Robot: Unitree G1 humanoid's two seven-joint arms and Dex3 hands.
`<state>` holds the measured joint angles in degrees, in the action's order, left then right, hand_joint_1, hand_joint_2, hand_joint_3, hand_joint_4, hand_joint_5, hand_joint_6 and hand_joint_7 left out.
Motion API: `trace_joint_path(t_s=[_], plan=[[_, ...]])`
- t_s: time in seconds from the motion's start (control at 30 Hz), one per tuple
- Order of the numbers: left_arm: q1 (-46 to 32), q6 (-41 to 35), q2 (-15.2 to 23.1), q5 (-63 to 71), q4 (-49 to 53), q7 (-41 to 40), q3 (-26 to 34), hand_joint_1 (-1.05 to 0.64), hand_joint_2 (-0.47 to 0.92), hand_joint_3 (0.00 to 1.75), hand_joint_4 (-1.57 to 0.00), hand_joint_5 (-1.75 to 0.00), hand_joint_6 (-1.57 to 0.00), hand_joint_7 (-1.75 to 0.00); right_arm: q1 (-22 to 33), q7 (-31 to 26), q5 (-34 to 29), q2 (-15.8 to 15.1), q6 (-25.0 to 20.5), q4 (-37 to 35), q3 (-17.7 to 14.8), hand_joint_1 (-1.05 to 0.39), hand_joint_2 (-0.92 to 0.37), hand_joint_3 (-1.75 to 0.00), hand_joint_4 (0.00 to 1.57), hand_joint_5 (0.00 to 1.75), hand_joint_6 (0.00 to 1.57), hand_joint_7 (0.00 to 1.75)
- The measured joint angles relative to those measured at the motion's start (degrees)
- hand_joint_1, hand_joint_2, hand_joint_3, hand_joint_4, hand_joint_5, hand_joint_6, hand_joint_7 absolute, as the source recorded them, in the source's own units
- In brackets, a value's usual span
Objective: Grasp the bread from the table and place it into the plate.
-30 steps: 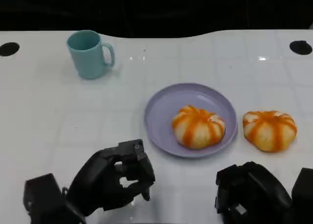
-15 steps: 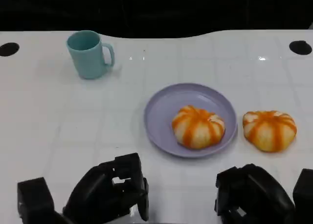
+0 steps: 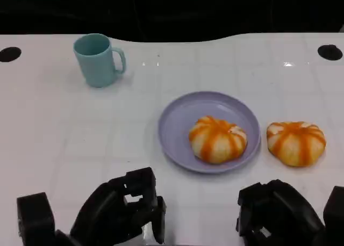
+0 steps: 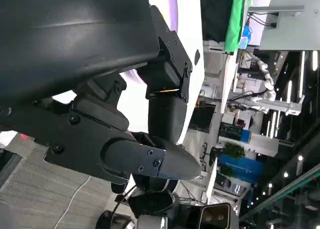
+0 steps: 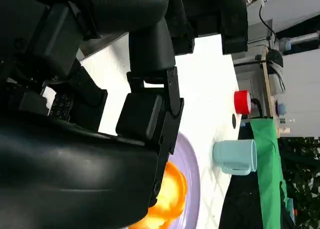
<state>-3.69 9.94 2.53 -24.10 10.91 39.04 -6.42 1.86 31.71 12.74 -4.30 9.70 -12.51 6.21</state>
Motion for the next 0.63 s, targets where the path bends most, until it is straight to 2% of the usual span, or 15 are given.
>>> trace_joint_path(t_s=[0.63], plan=[[0.5, -1.2, -0.2, 0.2, 0.7, 0.7, 1.0, -0.76, 0.92, 0.20, -0.87, -1.75, -0.73, -1.70, -0.7, -0.4, 0.0, 0.0, 0.6, -0.6, 0.0, -1.05, -0.10, -1.29, 1.56, 1.30, 1.57, 1.00]])
